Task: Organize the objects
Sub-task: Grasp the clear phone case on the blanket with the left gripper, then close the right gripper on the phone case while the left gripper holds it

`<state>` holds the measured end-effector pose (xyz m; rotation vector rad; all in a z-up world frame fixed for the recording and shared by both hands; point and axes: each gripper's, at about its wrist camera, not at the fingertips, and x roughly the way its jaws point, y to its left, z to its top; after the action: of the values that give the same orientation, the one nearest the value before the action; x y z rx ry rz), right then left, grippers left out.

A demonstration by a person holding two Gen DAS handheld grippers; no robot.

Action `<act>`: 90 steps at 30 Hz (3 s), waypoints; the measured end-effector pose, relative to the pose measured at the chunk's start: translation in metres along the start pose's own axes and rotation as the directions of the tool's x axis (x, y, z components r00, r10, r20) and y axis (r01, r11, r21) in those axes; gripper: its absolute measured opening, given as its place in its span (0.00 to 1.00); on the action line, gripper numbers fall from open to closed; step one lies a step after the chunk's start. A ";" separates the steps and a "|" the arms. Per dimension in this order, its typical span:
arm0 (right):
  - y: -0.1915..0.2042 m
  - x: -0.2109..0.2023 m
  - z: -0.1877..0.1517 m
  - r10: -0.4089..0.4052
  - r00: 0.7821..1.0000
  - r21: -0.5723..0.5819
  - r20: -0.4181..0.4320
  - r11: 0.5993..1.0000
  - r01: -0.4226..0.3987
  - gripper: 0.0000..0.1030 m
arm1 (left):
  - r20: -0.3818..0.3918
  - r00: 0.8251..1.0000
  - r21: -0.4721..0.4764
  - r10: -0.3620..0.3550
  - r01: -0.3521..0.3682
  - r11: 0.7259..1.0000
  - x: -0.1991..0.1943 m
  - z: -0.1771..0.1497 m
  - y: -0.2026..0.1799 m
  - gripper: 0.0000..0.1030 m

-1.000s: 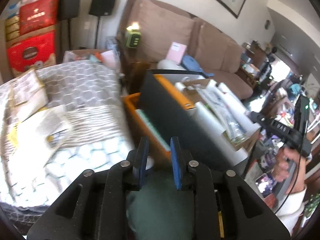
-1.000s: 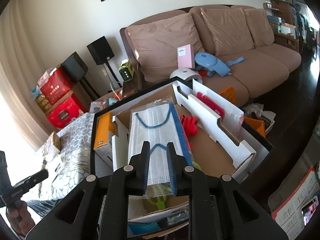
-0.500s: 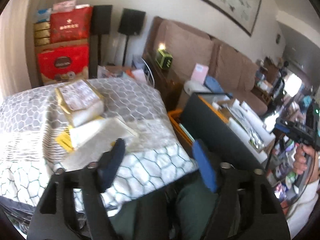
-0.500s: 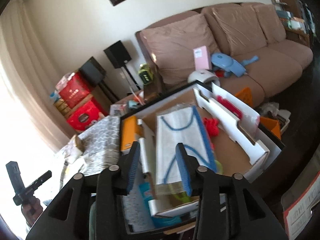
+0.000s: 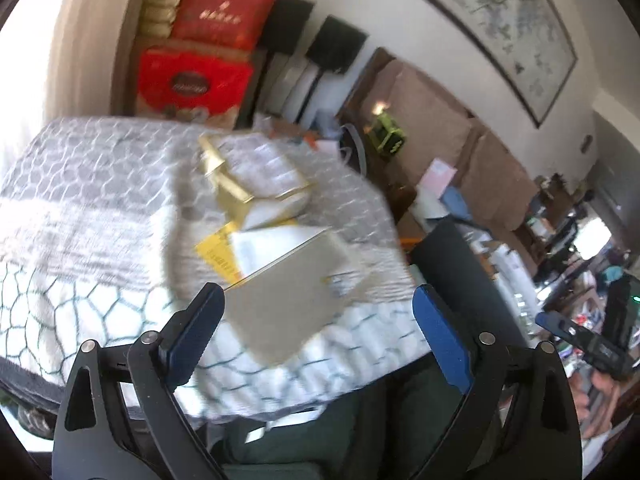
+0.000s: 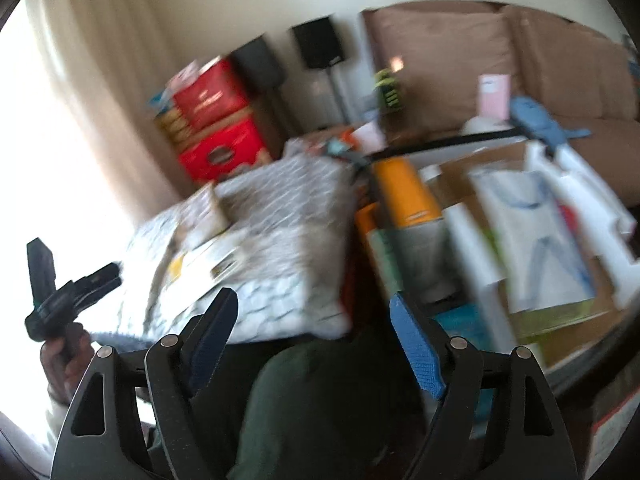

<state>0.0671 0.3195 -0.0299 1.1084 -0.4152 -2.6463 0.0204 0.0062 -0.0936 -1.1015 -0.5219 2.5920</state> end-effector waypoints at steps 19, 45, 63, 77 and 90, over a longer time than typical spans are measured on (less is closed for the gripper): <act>0.021 0.006 -0.039 -0.141 0.989 0.096 -0.037 0.985 0.144 0.79 | -0.172 0.974 0.267 0.146 -0.096 0.959 0.104 -0.012 -0.003 0.75; 0.017 0.012 -0.049 -0.102 0.993 0.131 -0.060 0.985 0.109 0.79 | -0.202 0.967 0.161 0.158 -0.127 0.979 0.079 -0.022 -0.017 0.43; 0.022 0.066 -0.055 -0.004 0.994 0.182 -0.113 0.983 0.025 0.79 | -0.222 0.958 0.201 0.184 -0.140 0.970 0.078 -0.054 -0.043 0.03; 0.090 0.142 -0.053 -0.075 0.984 -0.073 -0.162 0.995 0.064 0.63 | -0.218 0.965 0.083 0.144 -0.128 0.988 0.064 -0.068 -0.035 0.03; 0.101 0.134 -0.072 -0.128 0.991 -0.169 -0.046 0.979 0.118 0.12 | -0.202 0.974 0.085 0.101 -0.085 0.993 0.060 -0.072 -0.030 0.04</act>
<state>0.0385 0.1692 -0.1305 1.1871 -0.1158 -2.6891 0.0359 0.0717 -0.1656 -1.3791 -0.3280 2.5120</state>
